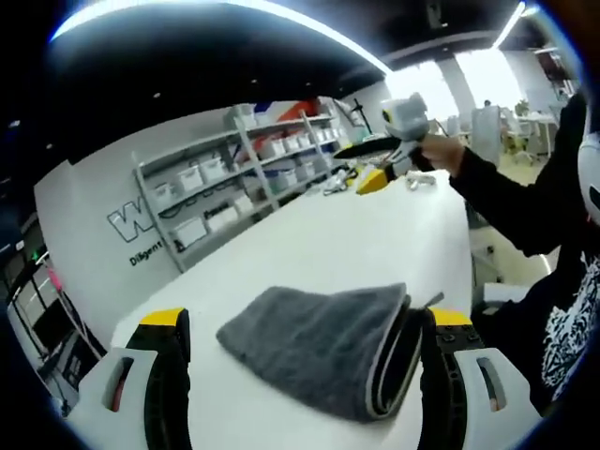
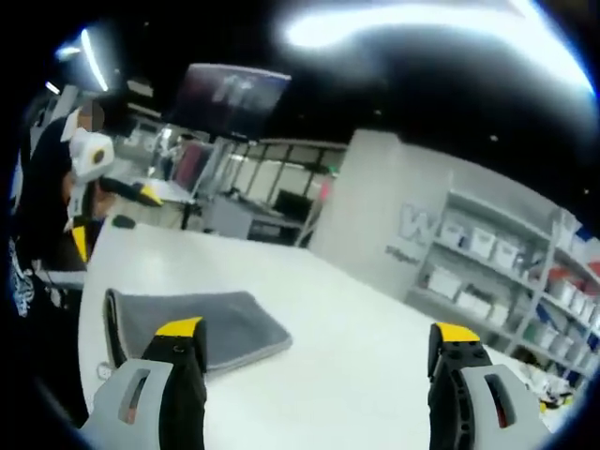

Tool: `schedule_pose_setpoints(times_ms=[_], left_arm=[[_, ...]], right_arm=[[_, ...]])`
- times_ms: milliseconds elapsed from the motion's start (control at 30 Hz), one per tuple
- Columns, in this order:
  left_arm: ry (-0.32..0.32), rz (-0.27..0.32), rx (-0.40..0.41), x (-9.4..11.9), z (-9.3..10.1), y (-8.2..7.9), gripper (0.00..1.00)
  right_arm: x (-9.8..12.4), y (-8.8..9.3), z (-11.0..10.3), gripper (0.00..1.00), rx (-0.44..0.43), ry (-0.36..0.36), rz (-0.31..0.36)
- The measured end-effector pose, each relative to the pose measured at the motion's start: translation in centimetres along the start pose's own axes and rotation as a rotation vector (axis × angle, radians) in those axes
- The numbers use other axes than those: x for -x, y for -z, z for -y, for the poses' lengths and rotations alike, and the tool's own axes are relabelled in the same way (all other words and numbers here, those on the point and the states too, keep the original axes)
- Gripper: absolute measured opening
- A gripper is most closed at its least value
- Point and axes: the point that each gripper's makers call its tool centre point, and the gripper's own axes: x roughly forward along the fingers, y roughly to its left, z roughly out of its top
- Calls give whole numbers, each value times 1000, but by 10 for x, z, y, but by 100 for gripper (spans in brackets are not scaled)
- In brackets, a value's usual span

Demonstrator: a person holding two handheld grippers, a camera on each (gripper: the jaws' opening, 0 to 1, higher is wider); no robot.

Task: Open the folded towel by lifting each exposed corner and separating the folded layers until the towel lies flat within the target outline without major curled edges

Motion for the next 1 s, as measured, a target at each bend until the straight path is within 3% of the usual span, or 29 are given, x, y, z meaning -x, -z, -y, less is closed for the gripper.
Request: schedule_pose_setpoints(times_ms=[567,900,1000], left_arm=[[-2,-6,-78,-13,19,-17,100],[-44,-48,-189,-29,31,-14,100],[-65,-66,-232,-31,32,-12,100]], right_arm=[[-4,-13,8,99,51,8,2],[-7,-21,8,99,73,10,4],[-11,-22,15,100,22,29,13]])
